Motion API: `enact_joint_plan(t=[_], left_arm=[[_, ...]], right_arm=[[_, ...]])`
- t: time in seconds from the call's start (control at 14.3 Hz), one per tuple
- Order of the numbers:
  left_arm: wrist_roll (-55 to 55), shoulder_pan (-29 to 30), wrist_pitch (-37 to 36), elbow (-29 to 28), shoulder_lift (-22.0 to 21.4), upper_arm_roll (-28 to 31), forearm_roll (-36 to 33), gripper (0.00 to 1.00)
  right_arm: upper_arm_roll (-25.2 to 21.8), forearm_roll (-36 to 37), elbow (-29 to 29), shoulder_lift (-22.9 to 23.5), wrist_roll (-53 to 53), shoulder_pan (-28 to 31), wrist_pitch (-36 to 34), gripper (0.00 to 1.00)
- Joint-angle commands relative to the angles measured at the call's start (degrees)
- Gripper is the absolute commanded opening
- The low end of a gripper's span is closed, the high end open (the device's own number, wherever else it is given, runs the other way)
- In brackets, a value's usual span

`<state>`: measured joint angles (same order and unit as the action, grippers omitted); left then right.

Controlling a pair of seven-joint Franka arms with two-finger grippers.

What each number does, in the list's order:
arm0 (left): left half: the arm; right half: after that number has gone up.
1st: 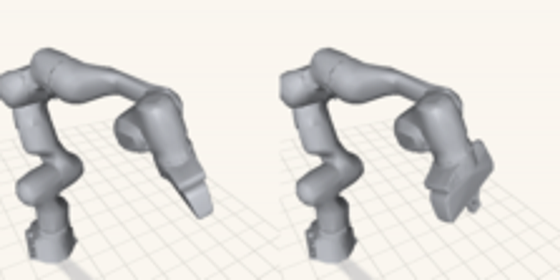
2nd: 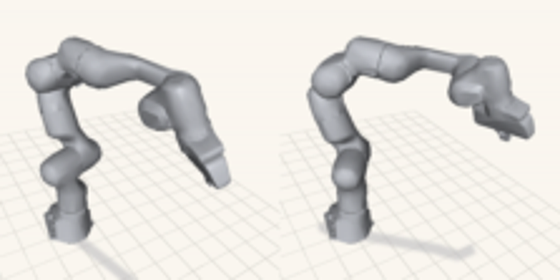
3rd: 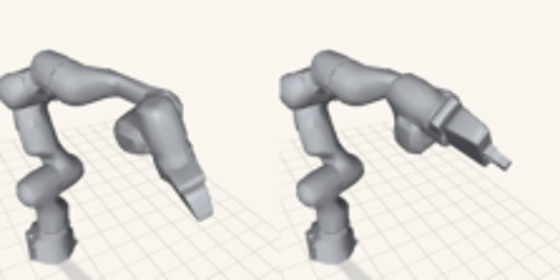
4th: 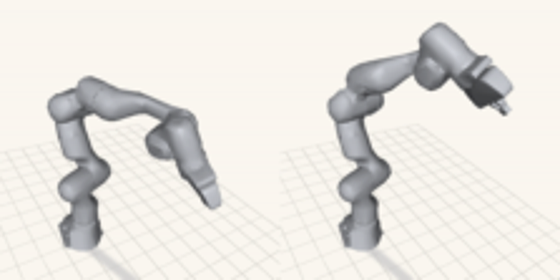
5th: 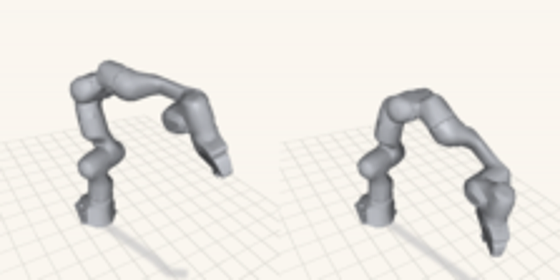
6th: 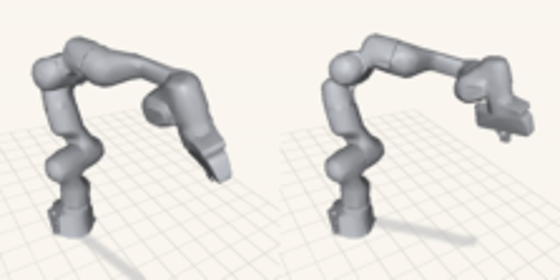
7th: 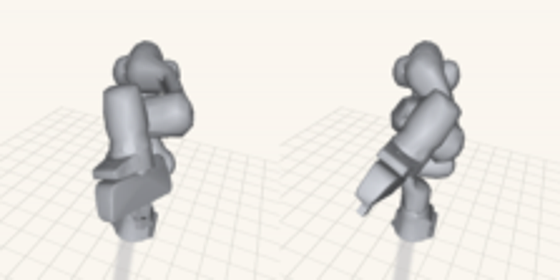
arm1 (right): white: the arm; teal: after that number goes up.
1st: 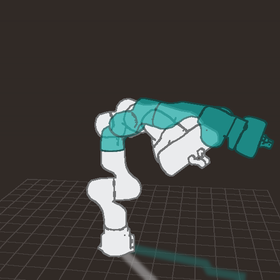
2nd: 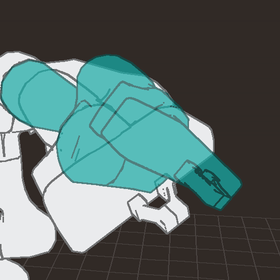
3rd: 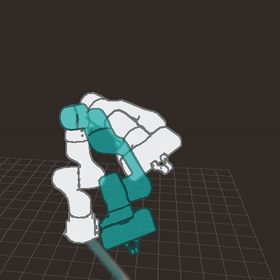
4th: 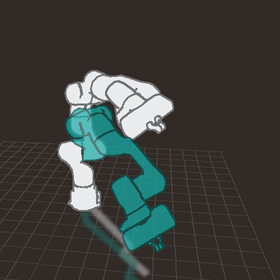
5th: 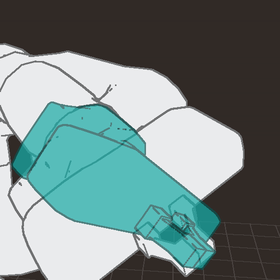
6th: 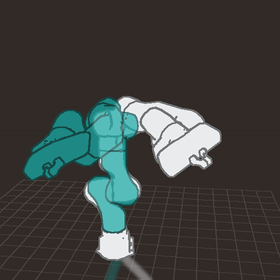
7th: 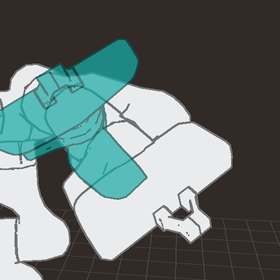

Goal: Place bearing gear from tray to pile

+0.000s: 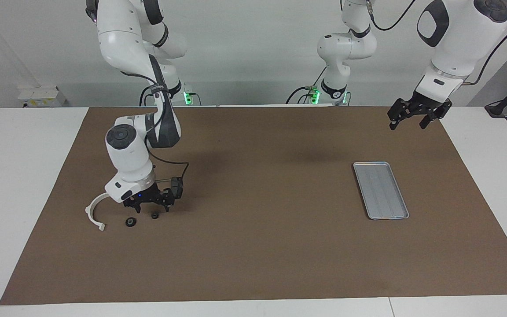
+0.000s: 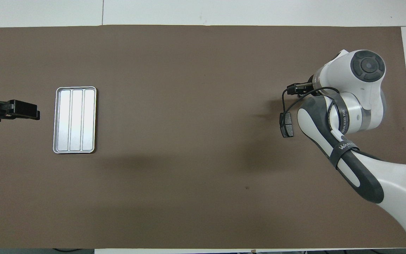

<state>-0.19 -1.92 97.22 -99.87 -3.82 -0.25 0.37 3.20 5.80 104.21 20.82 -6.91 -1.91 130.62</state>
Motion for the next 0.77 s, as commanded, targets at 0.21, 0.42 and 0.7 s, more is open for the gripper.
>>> enact_joint_plan(t=[0.21, 0.42, 0.7], left_arm=[[0.5, 0.0, 0.6, -1.6, -1.5, 0.2, 0.9, 1.00], [0.5, 0.0, 0.6, -1.6, -1.5, 0.2, 0.9, 1.00], [0.5, 0.0, 0.6, -1.6, -1.5, 0.2, 0.9, 1.00]], right_arm=[[2.0, -1.2, -2.0, -10.3, 1.6, 0.3, -14.5, 1.00], [2.8, -1.1, -2.0, -15.7, 1.7, 0.2, -20.5, 1.00], [3.0, -5.8, -3.4, -22.0, 1.7, 0.5, -26.6, 1.00]])
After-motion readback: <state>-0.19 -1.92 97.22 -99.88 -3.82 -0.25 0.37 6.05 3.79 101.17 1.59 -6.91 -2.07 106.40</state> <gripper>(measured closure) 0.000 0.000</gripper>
